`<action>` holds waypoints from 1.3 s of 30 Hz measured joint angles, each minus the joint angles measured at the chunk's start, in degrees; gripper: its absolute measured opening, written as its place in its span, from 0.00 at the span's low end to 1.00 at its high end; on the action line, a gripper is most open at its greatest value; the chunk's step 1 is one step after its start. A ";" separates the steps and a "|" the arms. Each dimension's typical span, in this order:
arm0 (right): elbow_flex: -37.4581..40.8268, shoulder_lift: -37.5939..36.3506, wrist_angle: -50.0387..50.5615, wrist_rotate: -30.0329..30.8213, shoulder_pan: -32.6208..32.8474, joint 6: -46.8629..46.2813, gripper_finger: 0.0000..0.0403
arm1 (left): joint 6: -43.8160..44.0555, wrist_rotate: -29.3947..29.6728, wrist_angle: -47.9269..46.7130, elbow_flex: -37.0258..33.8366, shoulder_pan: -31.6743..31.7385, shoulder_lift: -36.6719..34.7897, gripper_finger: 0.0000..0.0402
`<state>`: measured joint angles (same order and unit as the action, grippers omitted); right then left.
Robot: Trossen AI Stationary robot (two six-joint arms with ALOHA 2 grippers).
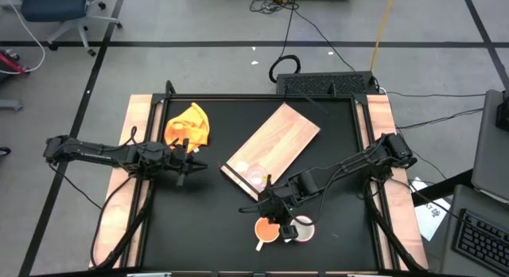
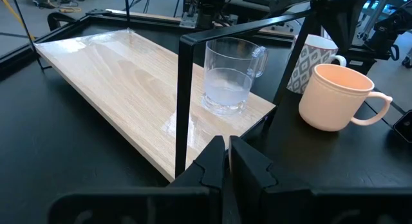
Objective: Stack small to large cups/mugs on shelf
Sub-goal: Put the orange mug on the shelf
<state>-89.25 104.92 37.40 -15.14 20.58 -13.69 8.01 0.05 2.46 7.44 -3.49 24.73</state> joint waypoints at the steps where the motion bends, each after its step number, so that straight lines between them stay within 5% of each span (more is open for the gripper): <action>1: 0.00 0.00 -0.21 0.00 0.00 0.00 0.00 | 0.00 0.00 0.00 0.00 0.00 0.02 0.06; 12: 0.07 0.00 -0.32 0.00 0.00 1.33 0.02 | 0.04 0.00 -0.27 0.00 0.00 0.02 0.06; 27: 0.07 -0.02 -2.06 0.02 0.00 1.24 0.33 | 0.14 0.00 -0.95 0.00 0.00 0.02 0.06; 39: 0.10 -0.02 3.59 0.37 -2.33 -6.92 0.33 | 0.19 0.00 -0.98 0.00 0.02 0.02 0.06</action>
<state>-89.15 104.90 41.00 -14.76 18.24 -20.61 8.20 0.05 1.48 7.44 -3.46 24.75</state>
